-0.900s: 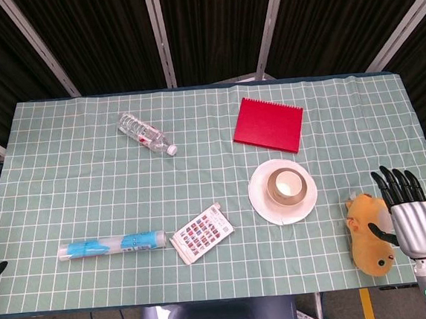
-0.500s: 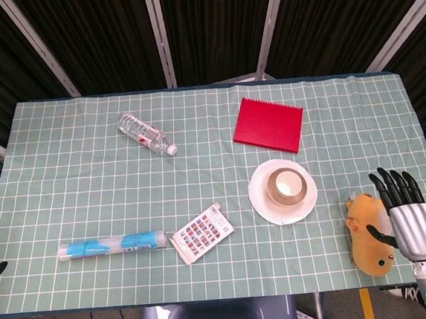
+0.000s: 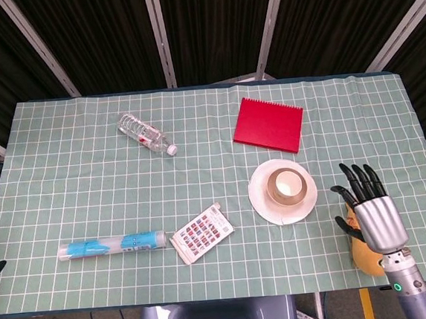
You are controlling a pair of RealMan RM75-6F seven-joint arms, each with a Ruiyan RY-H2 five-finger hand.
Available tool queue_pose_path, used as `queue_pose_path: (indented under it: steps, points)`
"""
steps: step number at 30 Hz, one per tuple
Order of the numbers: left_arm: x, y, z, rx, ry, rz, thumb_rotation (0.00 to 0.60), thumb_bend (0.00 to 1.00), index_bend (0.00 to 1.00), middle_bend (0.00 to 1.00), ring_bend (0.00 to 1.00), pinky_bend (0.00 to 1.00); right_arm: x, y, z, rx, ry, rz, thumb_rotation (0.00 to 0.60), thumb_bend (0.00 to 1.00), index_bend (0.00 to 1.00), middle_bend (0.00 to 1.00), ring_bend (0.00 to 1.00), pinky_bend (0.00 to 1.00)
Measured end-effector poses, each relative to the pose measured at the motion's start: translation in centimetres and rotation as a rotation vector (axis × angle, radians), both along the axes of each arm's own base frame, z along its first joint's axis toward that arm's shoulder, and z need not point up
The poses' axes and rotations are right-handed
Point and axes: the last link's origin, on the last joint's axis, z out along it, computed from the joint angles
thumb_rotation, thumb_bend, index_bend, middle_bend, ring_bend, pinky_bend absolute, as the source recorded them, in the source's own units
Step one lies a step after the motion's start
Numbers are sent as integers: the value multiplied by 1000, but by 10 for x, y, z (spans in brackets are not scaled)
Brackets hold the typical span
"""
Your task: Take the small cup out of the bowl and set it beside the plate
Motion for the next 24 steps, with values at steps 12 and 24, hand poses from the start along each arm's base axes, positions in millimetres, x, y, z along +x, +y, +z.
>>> queue_pose_path:
  steps: [12, 24]
  points:
    - [-2, 1, 1, 0, -6, 4, 600, 0, 0, 0, 0, 0, 16, -48, -58, 115, 28, -90, 600, 187, 443, 46, 0, 0]
    - [-2, 1, 1, -2, -3, 7, 600, 0, 0, 0, 0, 0, 8, -83, -85, 135, 30, -183, 600, 211, 486, 69, 0, 0]
